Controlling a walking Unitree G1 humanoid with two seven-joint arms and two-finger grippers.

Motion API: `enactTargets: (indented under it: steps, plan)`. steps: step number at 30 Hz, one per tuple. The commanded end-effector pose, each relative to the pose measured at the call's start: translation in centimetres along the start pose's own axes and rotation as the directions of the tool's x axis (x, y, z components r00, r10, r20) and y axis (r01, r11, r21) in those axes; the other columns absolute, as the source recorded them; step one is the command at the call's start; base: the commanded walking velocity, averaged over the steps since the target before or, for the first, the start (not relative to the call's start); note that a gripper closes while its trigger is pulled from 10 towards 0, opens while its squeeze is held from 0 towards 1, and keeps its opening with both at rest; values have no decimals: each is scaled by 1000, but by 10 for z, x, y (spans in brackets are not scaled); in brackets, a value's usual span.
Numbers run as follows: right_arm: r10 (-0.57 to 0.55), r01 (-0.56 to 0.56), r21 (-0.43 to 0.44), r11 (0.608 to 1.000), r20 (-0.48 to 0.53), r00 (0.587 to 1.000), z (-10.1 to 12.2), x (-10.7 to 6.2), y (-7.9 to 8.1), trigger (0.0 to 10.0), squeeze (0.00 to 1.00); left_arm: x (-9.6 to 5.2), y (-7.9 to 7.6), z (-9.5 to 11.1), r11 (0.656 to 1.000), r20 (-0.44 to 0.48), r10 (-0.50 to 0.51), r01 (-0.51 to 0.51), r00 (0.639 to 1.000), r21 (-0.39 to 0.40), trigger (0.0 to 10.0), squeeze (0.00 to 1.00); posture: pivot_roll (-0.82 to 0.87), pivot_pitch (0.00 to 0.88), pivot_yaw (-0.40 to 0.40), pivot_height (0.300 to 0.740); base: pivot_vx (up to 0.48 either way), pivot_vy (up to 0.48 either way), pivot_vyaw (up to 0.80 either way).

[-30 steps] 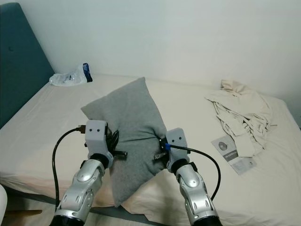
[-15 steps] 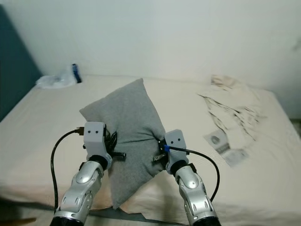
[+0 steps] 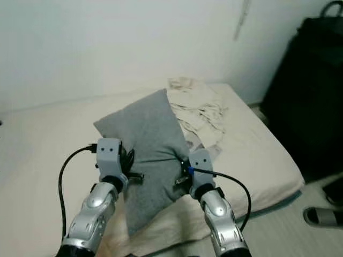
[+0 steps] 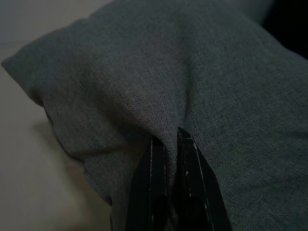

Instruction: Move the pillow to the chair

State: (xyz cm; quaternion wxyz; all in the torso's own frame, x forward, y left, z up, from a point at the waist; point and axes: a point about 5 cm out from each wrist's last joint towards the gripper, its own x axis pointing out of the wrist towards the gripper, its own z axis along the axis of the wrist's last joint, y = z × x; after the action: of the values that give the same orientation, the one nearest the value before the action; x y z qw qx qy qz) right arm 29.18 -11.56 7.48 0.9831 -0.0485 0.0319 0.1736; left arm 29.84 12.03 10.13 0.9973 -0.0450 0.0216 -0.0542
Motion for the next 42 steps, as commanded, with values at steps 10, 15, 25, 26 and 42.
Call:
enactTargets:
  steps: [10, 15, 25, 26, 42]
  plan:
    - [-66, 66, -5, 998, 9, 998, 0, -4, -15, 10000, 0, 0, 22, 9, 997, 52, 73, -75, 996, 37, 10000, 0, 13, 98, -3, 740, 0, 0, -800]
    - [-65, 65, -2, 998, 1, 998, -2, -5, -14, 10000, 0, 0, 25, 9, 996, 51, 78, -80, 996, 43, 10000, 0, 13, 102, -5, 740, 0, 0, -800]
    - [-72, 72, -3, 997, -11, 997, -5, -8, -17, 10000, 0, 1, 25, 8, 995, 48, 84, -86, 995, 47, 10000, 0, 12, 111, -1, 740, 0, 0, -800]
    - [-72, 72, -3, 997, -11, 997, -5, -8, -17, 10000, 0, 1, 25, 8, 995, 48, 84, -86, 995, 47, 10000, 0, 12, 111, -1, 740, 0, 0, -800]
    - [-75, 75, 1, 997, -17, 997, -6, -8, -16, 10000, 0, 0, 15, -1, 997, 12, 48, -49, 999, 58, 10000, 0, 13, 117, 6, 740, 0, 0, -800]
